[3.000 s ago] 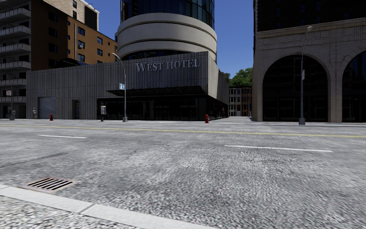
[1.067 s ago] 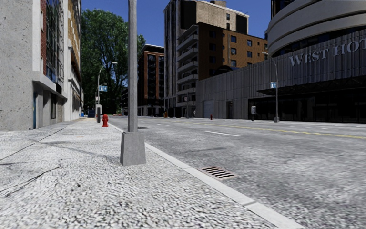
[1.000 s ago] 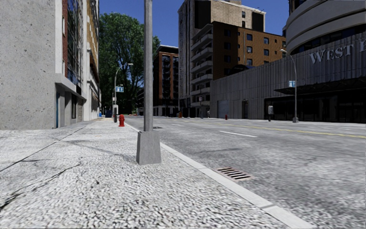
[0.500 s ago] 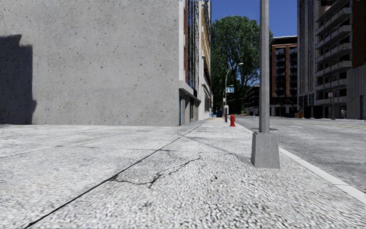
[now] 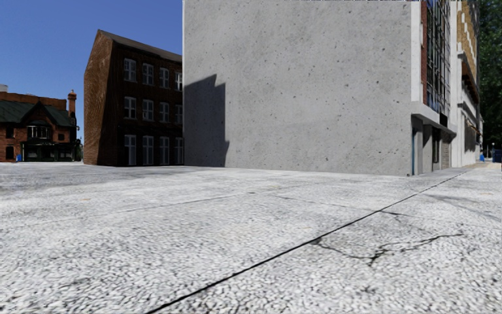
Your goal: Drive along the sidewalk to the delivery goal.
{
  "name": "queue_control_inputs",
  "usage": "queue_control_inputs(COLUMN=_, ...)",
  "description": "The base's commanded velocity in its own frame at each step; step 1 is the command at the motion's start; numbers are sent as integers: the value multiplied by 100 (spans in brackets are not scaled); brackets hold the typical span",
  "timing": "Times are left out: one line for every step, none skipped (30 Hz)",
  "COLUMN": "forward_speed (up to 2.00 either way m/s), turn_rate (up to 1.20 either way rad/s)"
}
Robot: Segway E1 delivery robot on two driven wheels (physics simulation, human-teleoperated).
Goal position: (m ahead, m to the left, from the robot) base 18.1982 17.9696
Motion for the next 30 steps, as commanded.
queue_control_inputs(forward_speed=0, turn_rate=120)
queue_control_inputs(forward_speed=0, turn_rate=120)
queue_control_inputs(forward_speed=0, turn_rate=120)
queue_control_inputs(forward_speed=0, turn_rate=120)
queue_control_inputs(forward_speed=0, turn_rate=120)
queue_control_inputs(forward_speed=0, turn_rate=120)
queue_control_inputs(forward_speed=0, turn_rate=120)
queue_control_inputs(forward_speed=0, turn_rate=120)
queue_control_inputs(forward_speed=0, turn_rate=120)
queue_control_inputs(forward_speed=0, turn_rate=120)
queue_control_inputs(forward_speed=0, turn_rate=120)
queue_control_inputs(forward_speed=0, turn_rate=120)
queue_control_inputs(forward_speed=0, turn_rate=120)
queue_control_inputs(forward_speed=0, turn_rate=120)
queue_control_inputs(forward_speed=0, turn_rate=0)
queue_control_inputs(forward_speed=0, turn_rate=0)
queue_control_inputs(forward_speed=0, turn_rate=0)
queue_control_inputs(forward_speed=0, turn_rate=0)
queue_control_inputs(forward_speed=0, turn_rate=0)
queue_control_inputs(forward_speed=0, turn_rate=0)
queue_control_inputs(forward_speed=0, turn_rate=0)
queue_control_inputs(forward_speed=0, turn_rate=0)
queue_control_inputs(forward_speed=0, turn_rate=0)
queue_control_inputs(forward_speed=0, turn_rate=0)
queue_control_inputs(forward_speed=0, turn_rate=0)
queue_control_inputs(forward_speed=0, turn_rate=0)
queue_control_inputs(forward_speed=0, turn_rate=0)
queue_control_inputs(forward_speed=63, turn_rate=0)
queue_control_inputs(forward_speed=111, turn_rate=0)
queue_control_inputs(forward_speed=149, turn_rate=0)
